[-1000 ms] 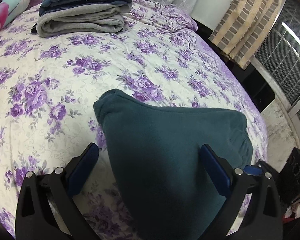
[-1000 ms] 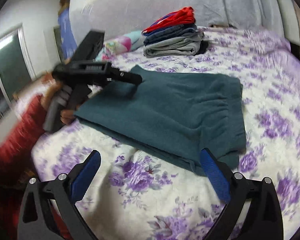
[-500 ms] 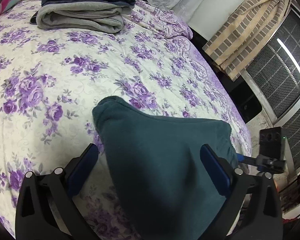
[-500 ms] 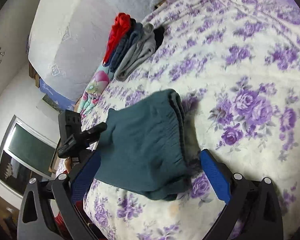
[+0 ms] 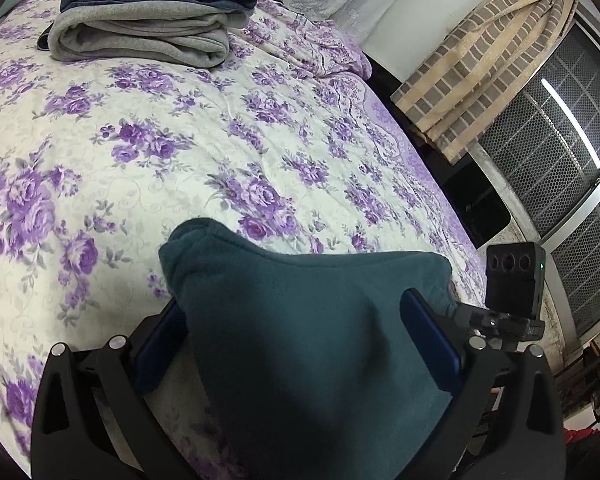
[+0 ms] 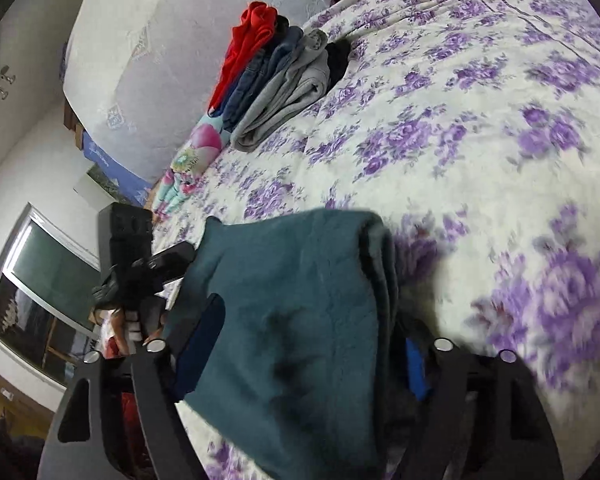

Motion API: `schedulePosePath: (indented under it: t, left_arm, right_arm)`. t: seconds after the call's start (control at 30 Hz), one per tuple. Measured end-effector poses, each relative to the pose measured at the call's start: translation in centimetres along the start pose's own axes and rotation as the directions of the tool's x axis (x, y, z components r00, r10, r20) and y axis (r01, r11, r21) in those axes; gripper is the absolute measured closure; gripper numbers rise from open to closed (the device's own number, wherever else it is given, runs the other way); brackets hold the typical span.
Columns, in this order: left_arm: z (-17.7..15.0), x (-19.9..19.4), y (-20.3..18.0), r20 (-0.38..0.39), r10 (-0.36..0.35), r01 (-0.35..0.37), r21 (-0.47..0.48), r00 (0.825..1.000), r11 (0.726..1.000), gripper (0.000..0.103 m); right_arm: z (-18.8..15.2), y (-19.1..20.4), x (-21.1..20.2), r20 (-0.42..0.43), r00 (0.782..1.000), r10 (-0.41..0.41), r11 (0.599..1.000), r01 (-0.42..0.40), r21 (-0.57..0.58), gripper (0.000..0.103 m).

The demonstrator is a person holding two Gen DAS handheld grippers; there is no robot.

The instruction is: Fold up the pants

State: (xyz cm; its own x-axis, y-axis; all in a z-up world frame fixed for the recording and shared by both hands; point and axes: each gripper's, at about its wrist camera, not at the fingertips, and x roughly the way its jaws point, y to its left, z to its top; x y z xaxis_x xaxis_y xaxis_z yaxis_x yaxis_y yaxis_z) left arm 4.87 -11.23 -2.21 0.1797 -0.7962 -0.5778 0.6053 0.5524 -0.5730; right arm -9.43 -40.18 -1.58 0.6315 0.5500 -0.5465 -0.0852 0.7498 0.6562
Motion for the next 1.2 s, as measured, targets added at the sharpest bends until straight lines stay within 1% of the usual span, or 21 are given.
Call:
schedulePosePath:
  t: [0.07,0.13,0.17,0.2,0.23,0.27,0.3,0.33,0.37,0.4,0.5,0.6,0.67,0.77,0.8,0.9,0.97,1.0,1.07,1.13,1.2]
  left_arm:
    - [0.0,0.0,-0.2,-0.007,-0.001,0.001,0.011,1.0,1.0,0.005]
    - [-0.2,0.1,-0.7,-0.012,0.008,-0.008,0.034,1.0,0.999,0.005]
    - [-0.3,0.0,-1.0,-0.009,0.02,-0.02,0.048,1.0,0.999,0.005]
    - [-0.5,0.0,-1.2,-0.004,0.03,-0.03,0.056,1.0,0.998,0.012]
    - [-0.6,-0.2,-1.4,0.007,0.046,-0.046,0.067,0.999,0.997,0.019]
    - [-0.7,-0.3,-1.6,0.016,0.055,-0.056,0.076,0.998,0.996,0.039]
    - [-0.8,-0.4,-1.7,0.021,0.062,-0.063,0.08,0.998,0.995,0.05]
    - [-0.9,-0.6,-1.8,0.036,0.078,-0.081,0.085,0.996,0.993,0.052]
    - [-1.0,-0.7,-1.8,0.044,0.084,-0.088,0.087,0.995,0.992,0.058]
    - [-1.0,-1.0,-1.9,0.058,0.092,-0.097,0.09,0.994,0.991,0.066]
    - [-0.9,-1.9,-2.0,0.098,0.097,-0.106,0.092,0.99,0.99,0.081]
    - [-0.4,-3.2,-2.1,0.14,0.072,-0.084,0.081,0.988,0.993,0.083]
    - [-0.1,-3.3,-2.1,0.139,0.056,-0.067,0.077,0.989,0.995,0.084]
    - [-0.2,-2.9,-1.9,0.131,0.071,-0.081,0.072,0.989,0.994,0.085]
    - [-0.2,-2.9,-1.7,0.13,0.068,-0.076,0.065,0.989,0.995,0.085]
    - [0.1,-3.1,-1.5,0.128,0.051,-0.057,0.049,0.99,0.997,0.086]
    - [0.9,-3.4,-1.6,0.137,0.055,-0.063,0.052,0.989,0.997,0.087]
    - [1.6,-3.9,-1.6,0.155,0.061,-0.071,0.056,0.986,0.996,0.087]
    - [3.0,-5.0,-1.5,0.191,0.063,-0.074,0.051,0.98,0.996,0.087]
    - [4.9,-6.5,-0.8,0.248,0.067,-0.075,0.022,0.966,0.997,0.087]
    - [6.8,-7.8,0.4,0.293,0.099,-0.101,-0.008,0.951,0.995,0.087]
  right_arm:
    - [-0.3,-0.1,-0.2,0.004,1.0,-0.007,1.0,0.007,-0.006,0.033]
    - [-0.2,0.2,0.3,-0.005,0.999,-0.043,0.999,0.042,-0.028,0.035]
    - [-0.3,0.5,0.5,-0.002,0.998,-0.067,0.997,0.067,-0.044,0.039]
    - [-0.4,0.8,0.7,0.001,0.996,-0.094,0.994,0.094,-0.06,0.049]
    - [-0.6,1.2,0.6,0.012,0.993,-0.12,0.99,0.121,-0.078,0.055]
    - [-0.7,1.3,0.5,0.02,0.993,-0.12,0.989,0.121,-0.083,0.071]
    - [-0.8,1.4,0.4,0.028,0.993,-0.111,0.99,0.113,-0.089,0.078]
    - [-1.0,1.8,0.2,0.047,0.992,-0.12,0.987,0.124,-0.105,0.078]
    - [-1.1,2.2,0.0,0.06,0.99,-0.128,0.984,0.134,-0.12,0.079]
    - [-1.3,2.6,-0.1,0.07,0.989,-0.131,0.981,0.14,-0.134,0.079]
    - [-1.0,3.7,-0.8,0.089,0.989,-0.123,0.976,0.136,-0.172,0.08]
    - [0.3,4.8,-1.1,0.095,0.99,-0.102,0.973,0.119,-0.198,0.08]
    - [1.5,5.5,-1.3,0.112,0.99,-0.084,0.971,0.106,-0.213,0.08]
    - [2.0,6.0,-1.4,0.127,0.991,-0.046,0.975,0.072,-0.209,0.08]
    - [1.9,5.9,-1.4,0.128,0.991,-0.046,0.975,0.072,-0.209,0.08]
    - [1.7,5.0,-1.2,0.121,0.991,-0.052,0.982,0.073,-0.174,0.08]
    - [2.4,4.4,-1.1,0.126,0.991,-0.042,0.989,0.059,-0.137,0.08]
    - [2.8,4.4,-1.0,0.132,0.991,-0.033,0.991,0.05,-0.127,0.08]
    - [4.9,4.7,-0.2,0.133,0.991,0.007,0.993,0.009,-0.114,0.08]
    - [7.8,5.3,1.9,0.118,0.992,0.035,0.994,-0.022,-0.106,0.08]
    - [10.5,5.4,4.4,0.098,0.994,0.057,0.996,-0.049,-0.081,0.08]
